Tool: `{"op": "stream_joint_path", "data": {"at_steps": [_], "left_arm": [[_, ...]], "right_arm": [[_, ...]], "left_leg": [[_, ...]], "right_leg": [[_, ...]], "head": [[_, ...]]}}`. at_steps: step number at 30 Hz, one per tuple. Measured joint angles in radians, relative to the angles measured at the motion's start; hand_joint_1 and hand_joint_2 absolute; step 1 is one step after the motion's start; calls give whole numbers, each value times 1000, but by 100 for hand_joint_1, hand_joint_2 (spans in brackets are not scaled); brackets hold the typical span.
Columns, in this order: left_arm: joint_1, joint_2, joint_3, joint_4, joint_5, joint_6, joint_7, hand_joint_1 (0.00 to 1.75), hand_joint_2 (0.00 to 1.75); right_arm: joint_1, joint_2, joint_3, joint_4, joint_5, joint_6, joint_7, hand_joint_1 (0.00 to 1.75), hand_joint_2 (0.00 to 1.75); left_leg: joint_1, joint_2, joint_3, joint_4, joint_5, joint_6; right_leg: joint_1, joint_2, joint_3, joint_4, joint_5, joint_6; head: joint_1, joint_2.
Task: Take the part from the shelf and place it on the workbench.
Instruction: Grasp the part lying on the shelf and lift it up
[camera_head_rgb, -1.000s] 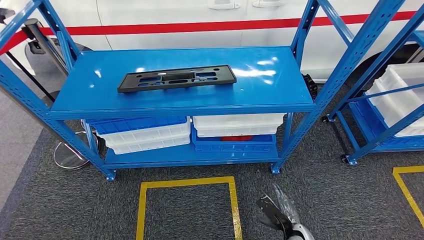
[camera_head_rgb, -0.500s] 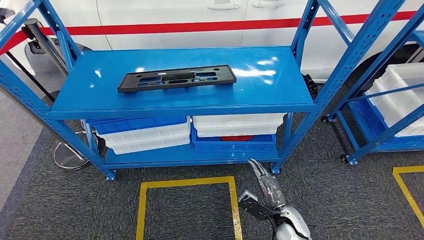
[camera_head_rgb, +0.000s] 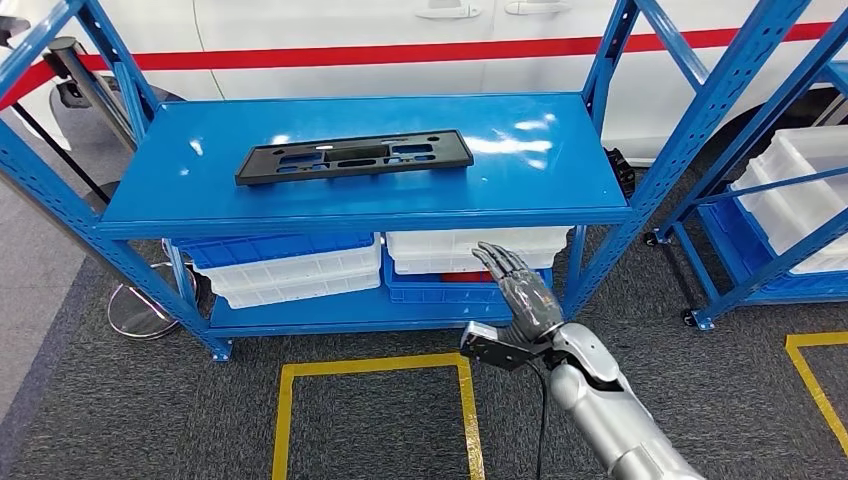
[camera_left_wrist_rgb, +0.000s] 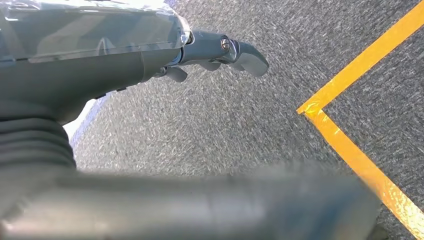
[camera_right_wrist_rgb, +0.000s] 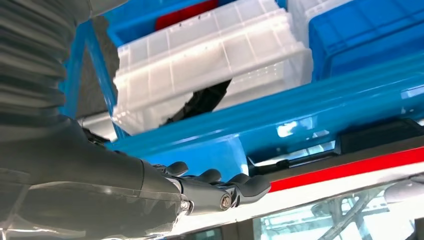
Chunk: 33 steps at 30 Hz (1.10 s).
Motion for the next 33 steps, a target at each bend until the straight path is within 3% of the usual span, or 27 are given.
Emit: {"op": "stream_joint_path", "data": {"at_steps": [3,7,13,19,23,24,28,33], "left_arm": [[4,0,10,0,20,0,-19,0,175],[11,0,43,0,62,-1,-59,0,0],[26,1,114,0,163,-21,-160,0,0],[28,1,136,0,175,-36,-180,0,0],[28,2,141,0,182,-54,-209,0,175],[28,3,144,0,187,-58,-215,0,175],[29,3,168,0,220,-67,-244,0,0],[34,3,187,1,228,-69,-259,0,0]], "right_arm": [[-69,9,27,74,2,11,0,0,175],[-143,26,64,177,-1,24,0,0,175],[-219,54,111,324,-50,35,-2,0,175],[-239,62,120,379,-90,35,-11,0,175],[-241,62,123,391,-106,31,-14,0,175],[-241,62,123,394,-109,31,-16,0,175],[-242,62,130,399,-113,29,-22,0,175],[-246,62,147,398,-106,10,-29,0,175]], "left_leg": [[0,0,0,0,0,0],[0,0,0,0,0,0],[0,-1,0,0,0,0],[0,-1,-1,0,0,0],[0,-1,0,0,0,0],[0,-1,0,0,0,0],[0,-1,0,0,0,0],[0,-1,0,0,0,0]], "right_leg": [[0,0,0,0,0,0],[0,0,0,0,0,0],[0,-1,-1,0,0,0],[0,-1,-1,0,0,0],[0,-1,-1,0,0,0],[0,-1,-1,0,0,0],[0,-1,-1,0,0,0],[0,-1,-1,0,0,0]], "head": [[0,0],[0,0],[0,0],[0,0],[0,0],[0,0],[0,0],[0,0]]}}
